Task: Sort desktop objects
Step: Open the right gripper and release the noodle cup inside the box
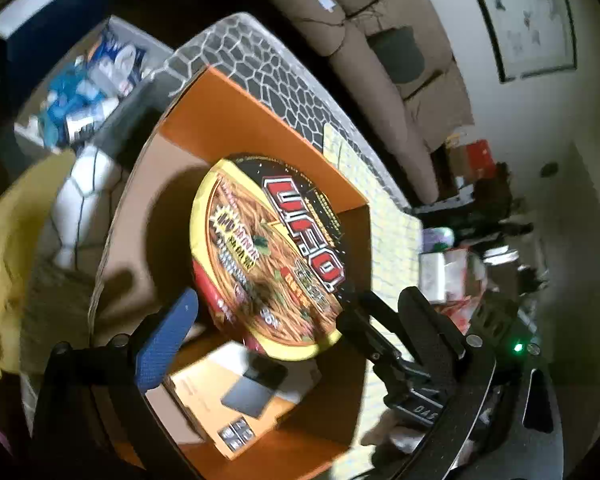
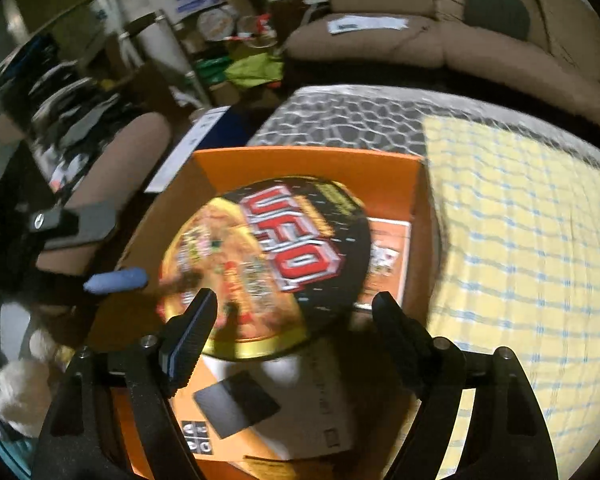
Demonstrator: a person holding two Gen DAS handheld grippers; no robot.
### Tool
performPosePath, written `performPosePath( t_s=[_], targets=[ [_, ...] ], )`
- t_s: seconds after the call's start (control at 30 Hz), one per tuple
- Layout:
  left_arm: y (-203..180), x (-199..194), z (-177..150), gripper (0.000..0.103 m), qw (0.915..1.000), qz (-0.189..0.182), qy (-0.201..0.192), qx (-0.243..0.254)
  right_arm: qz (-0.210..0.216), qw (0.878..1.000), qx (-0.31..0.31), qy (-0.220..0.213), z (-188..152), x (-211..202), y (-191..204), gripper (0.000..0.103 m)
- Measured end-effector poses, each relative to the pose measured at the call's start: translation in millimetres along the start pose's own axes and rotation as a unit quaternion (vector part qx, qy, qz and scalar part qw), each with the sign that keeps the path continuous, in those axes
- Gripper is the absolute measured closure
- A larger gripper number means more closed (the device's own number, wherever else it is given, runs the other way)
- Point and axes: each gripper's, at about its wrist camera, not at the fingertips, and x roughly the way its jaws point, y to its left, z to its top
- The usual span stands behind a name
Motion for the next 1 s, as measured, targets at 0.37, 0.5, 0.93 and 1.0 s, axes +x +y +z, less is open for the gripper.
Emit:
performPosePath(
  t_s=[0.37,0.5,0.93,1.0],
  targets=[
    [-22.4,0.5,-2.4,0.004,0.9985,-0.023,-0.021,0.044,0.051,0.996,-0.067,0.005,-5.0,13.0,41.4,0.027],
    [-14.2,-6.0,1.2,0.004,0.9989,-0.015,-0.028,0.034,0.055,0.994,-0.088,0.029,-11.9,23.2,64.2,0.022],
    [-10.2,2.8,1.0,0.003,0.9994,-0.013,-0.02,0.025,0.015,1.0,-0.013,0.016,-7.1,16.7,7.1,0.022],
    [-11.8,13.2,-2.9,0.003,0.9996,-0.01,-0.004,0.026,0.006,0.999,-0.016,0.03,-7.7,23.9,7.5,0.022]
  ],
)
